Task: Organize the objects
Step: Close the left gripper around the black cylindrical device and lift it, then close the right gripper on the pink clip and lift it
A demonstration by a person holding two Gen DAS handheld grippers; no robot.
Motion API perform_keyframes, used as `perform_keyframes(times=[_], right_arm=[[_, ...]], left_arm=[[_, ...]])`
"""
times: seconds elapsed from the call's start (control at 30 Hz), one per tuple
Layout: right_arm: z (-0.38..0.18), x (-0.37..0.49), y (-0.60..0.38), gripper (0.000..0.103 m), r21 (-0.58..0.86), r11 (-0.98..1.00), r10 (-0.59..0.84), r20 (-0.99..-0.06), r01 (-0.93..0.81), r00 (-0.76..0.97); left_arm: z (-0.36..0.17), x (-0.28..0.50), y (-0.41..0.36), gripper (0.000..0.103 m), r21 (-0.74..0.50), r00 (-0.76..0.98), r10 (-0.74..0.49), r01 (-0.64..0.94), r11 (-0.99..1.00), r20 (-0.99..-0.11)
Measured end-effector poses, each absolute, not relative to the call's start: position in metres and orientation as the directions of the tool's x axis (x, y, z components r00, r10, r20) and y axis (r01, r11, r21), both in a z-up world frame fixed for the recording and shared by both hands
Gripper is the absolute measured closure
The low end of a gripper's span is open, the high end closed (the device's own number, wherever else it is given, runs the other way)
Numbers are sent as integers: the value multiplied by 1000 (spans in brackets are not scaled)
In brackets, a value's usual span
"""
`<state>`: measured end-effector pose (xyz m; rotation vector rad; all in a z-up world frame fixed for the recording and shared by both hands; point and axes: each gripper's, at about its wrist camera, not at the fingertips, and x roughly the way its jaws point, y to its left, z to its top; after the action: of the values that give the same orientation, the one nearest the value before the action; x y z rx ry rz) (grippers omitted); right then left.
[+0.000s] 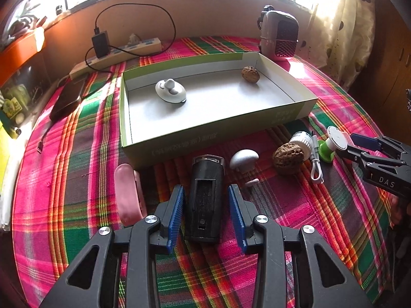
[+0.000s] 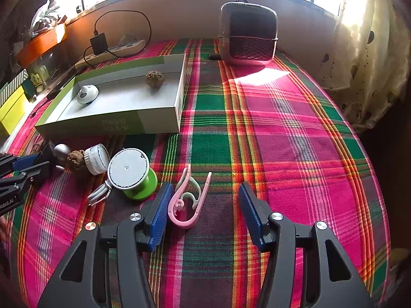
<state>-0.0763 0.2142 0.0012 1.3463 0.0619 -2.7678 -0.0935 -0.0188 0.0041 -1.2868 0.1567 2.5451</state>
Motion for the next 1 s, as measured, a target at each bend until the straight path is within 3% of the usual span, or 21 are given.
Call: perform_keyframes(times=[0.33,0.67,1.0], right_arm=[[1,-76,214,50,-9,-997,-39,-787,74,-616],[3,-73,212,74,-7,-996,-48,-781,85,-622],[3,-73,212,78,-5,-997,-47,-781,82,-623]], left_arm=[[4,-94,-19,74,-27,-568,193,-288,-957,-800],[5,-94,-21,78,-24,-571,186,-279,-960,-800],[5,-94,-22,78,-25,-573,187,-279,-960,-798]])
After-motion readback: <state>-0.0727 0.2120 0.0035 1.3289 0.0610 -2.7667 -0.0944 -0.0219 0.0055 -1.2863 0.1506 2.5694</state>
